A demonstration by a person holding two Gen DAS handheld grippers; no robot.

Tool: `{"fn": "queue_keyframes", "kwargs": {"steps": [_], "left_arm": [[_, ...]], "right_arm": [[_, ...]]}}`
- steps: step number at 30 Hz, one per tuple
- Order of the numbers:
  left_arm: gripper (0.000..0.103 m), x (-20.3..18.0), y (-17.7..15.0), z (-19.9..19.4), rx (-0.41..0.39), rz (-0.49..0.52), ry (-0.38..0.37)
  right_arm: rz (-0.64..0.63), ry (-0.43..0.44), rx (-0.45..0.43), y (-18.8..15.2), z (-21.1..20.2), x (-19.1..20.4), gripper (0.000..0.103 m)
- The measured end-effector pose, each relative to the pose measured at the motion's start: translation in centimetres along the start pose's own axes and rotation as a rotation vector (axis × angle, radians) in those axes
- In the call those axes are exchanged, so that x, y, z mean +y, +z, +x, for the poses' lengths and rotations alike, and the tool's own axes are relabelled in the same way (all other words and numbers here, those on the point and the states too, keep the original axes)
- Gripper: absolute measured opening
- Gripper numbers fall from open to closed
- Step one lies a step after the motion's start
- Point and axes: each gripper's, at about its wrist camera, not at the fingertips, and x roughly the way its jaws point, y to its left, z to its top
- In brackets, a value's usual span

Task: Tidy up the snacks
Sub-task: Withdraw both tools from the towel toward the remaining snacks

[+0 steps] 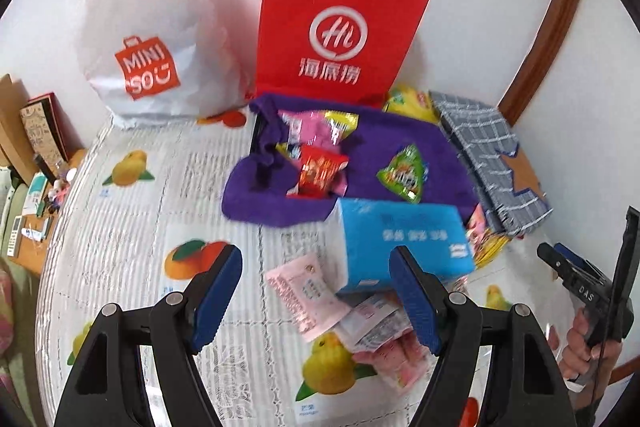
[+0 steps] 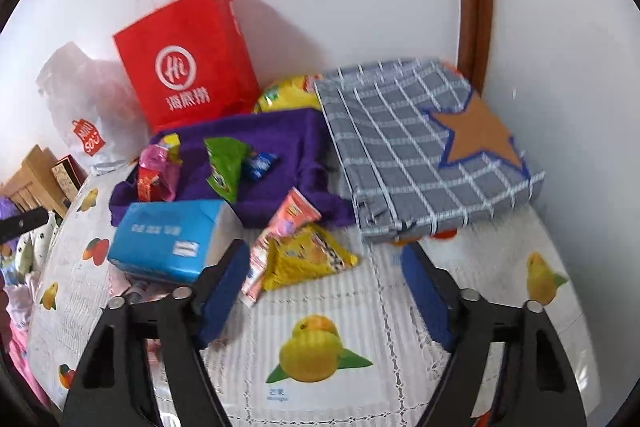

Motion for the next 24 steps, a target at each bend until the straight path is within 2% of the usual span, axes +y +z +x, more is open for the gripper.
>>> {"fn": "queue_keyframes", "kwargs": {"steps": [2,6,11,14,15,16,17,20,24], "left_arm": [[0.074,0.1,-0.3,0.5,0.013,-0.006,0.001],[0.074,0.2,-0.9,1.4,0.022,0.010,0.048],[0.074,1.1,-1.4,2.3,0.030,0.000,0.071],[0.074,1.9,-1.7,2.7,0.041,-0.022,0.061],[0.074,2.1,-1.8,2.8,0.044,-0.027,0.056],[0.074,2.3,-1.8,3.0,0.048,-0.031,0.055],[0.074,2.4,-1.9,3.3,0.055,-0.032,0.060],[0.074,2.4,-1.9,4.7,0.088,-0.022,0.075],[0.074,2.1,-2.3,7.1,0.153,-0.047,0.026]], "right_arm": [[0.007,0.020,0.023,-0.3,1.2,-0.1,0.072],[-0.015,0.059,0.039,-0.5,3.6,1.1,0.072],[-0.068,0.041,0.057,-0.3,6.8,2.6,0.072],[-0.074,0.048,0.074,-0.2,8.6,2.5,0.072],[-0.071,0.047,0.085,-0.3,9.1,2.3,0.070],[-0.064,0.049,0.098,-0.4,9.6,2.0,0.063],[-0.058,0.059,0.104,-0.5,9.8,1.7,0.062],[-0.062,0.072,0.093,-0.7,9.8,1.5,0.061],[-0.109,0.040,0.100,-0.9,10.4,2.2,0.064]]}}
